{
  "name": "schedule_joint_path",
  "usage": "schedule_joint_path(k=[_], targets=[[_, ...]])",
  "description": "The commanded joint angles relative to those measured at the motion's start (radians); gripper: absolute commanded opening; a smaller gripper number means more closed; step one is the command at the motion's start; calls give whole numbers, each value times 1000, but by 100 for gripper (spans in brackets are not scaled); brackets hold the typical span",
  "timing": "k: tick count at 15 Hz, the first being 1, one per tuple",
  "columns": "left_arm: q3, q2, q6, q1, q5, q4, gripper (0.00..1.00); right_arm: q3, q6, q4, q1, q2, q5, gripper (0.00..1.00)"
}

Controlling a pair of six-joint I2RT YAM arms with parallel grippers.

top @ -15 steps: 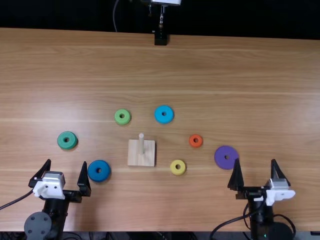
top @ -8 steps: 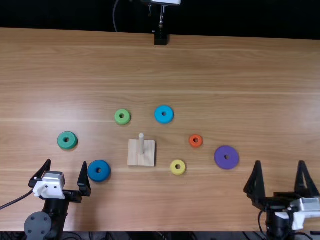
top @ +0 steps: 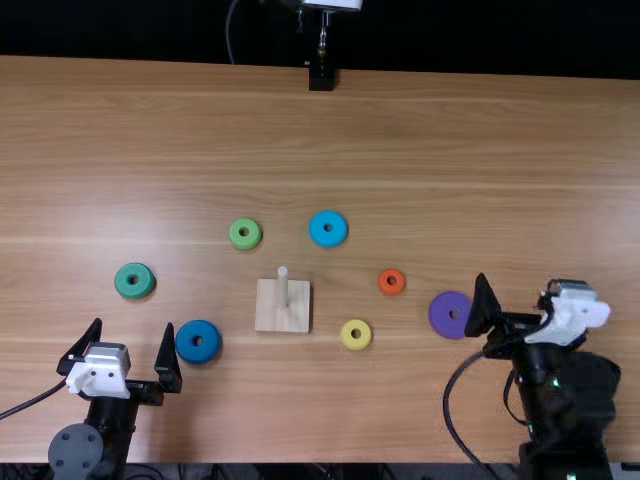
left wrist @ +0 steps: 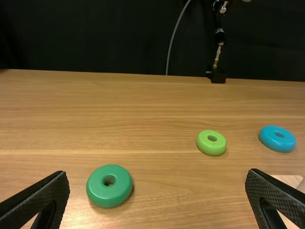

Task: Build the Hanoi tower: stack the rings onto the peg from bottom to top in this color order: purple, dark blue, light blue, dark green, light green, yellow, orange.

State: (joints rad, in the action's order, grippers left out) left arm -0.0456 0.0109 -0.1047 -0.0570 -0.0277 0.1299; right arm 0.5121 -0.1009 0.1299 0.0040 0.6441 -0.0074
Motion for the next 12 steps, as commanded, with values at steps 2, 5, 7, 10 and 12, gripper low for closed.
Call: schedule_joint_path(k=[2, 5, 7, 10, 12], targets=[[46, -11, 13, 2, -2, 16, 100, 39, 70, 6, -6, 89, -13, 100], [46, -11, 13, 3, -2, 16, 100, 52, 239, 9, -1, 250, -16, 100], [46, -11, 13, 2, -2, 16, 100, 83, 239, 42, -1, 351, -16, 100], [46, -11, 13, 3, -2, 16, 100, 160, 178, 144, -1, 503, -16, 100], [46, -11, 13, 3, -2, 16, 100, 204, 60, 179, 2, 606, -20, 100]])
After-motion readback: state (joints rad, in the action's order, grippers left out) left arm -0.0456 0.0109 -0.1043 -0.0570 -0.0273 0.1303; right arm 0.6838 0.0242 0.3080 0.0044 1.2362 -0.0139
